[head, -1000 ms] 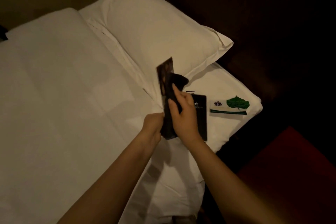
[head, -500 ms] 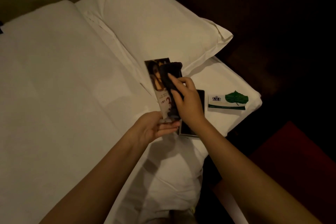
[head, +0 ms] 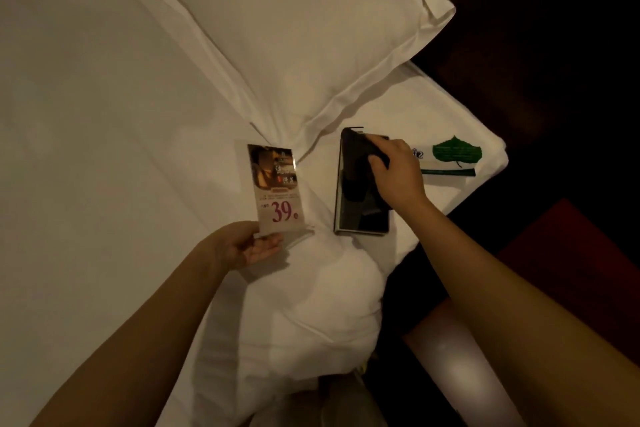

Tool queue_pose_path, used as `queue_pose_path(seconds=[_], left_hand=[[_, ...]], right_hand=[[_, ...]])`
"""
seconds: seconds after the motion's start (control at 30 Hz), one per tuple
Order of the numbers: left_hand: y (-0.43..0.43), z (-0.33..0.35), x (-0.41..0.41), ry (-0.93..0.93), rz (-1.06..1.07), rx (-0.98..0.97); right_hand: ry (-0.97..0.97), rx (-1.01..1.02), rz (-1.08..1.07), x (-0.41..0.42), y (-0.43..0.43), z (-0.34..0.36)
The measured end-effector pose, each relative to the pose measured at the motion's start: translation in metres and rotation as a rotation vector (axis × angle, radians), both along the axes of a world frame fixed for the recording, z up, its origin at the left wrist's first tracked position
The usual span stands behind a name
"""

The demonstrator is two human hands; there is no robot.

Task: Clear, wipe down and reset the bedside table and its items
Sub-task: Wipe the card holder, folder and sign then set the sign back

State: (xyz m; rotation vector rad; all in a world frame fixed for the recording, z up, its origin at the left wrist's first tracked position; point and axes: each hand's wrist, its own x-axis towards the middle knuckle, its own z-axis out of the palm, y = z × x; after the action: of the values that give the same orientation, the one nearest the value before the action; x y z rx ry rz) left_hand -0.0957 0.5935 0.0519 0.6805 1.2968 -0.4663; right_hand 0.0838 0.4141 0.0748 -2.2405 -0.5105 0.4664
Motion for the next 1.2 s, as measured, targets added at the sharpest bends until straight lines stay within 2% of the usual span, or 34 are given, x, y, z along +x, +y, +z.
queue_pose_path(seconds=[0.07,0.17,0.23,0.27,0.33,0.5,0.63,0.67,0.83,1.03,1.13,1.2], left_hand=[[0.004,-0.008,-0.008,-0.018,0.104,-0.041],[-0.001,-0.014,-0.025,-0.043,0.456,-0.130],[-0.016,-0.011,-0.032,-0.021,0.539,-0.121],[-0.026,-0.008,-0.030,-0.039,0.486,-0.096],[-0.046,-0.003,-0.016,-0.084,0.235,0.019],[-0.076,-0.019,0.060,-0.314,-0.359,0.599],[-0.088,-0.053,0.112,-0.516,-0.599,0.737],[-0.089,-0.063,0.121,-0.499,-0.618,0.762],[-0.086,-0.106,0.140,-0.190,-0.710,0.815],[-0.096,-0.096,0.137,-0.306,-0.437,0.556],[-0.108,-0.084,0.128,-0.345,-0.261,0.532],[-0.112,-0.076,0.119,-0.385,-0.242,0.550]], right_hand=[[-0.010,-0.015,-0.025,0.006,-0.012,-0.005],[-0.020,-0.027,-0.070,0.015,-0.029,-0.009],[-0.043,-0.038,-0.102,0.021,-0.040,-0.010],[-0.053,-0.046,-0.115,0.024,-0.045,-0.011],[-0.062,-0.057,-0.132,0.028,-0.054,-0.012],[-0.048,-0.035,-0.155,0.029,-0.072,-0.015],[-0.045,-0.007,-0.163,0.027,-0.083,-0.021],[-0.047,0.000,-0.163,0.026,-0.086,-0.022],[-0.036,0.052,-0.183,0.022,-0.095,-0.035],[-0.004,0.034,-0.127,0.010,-0.084,-0.056],[0.030,-0.009,-0.008,-0.007,-0.068,-0.064],[0.003,-0.005,0.086,-0.021,-0.059,-0.066]])
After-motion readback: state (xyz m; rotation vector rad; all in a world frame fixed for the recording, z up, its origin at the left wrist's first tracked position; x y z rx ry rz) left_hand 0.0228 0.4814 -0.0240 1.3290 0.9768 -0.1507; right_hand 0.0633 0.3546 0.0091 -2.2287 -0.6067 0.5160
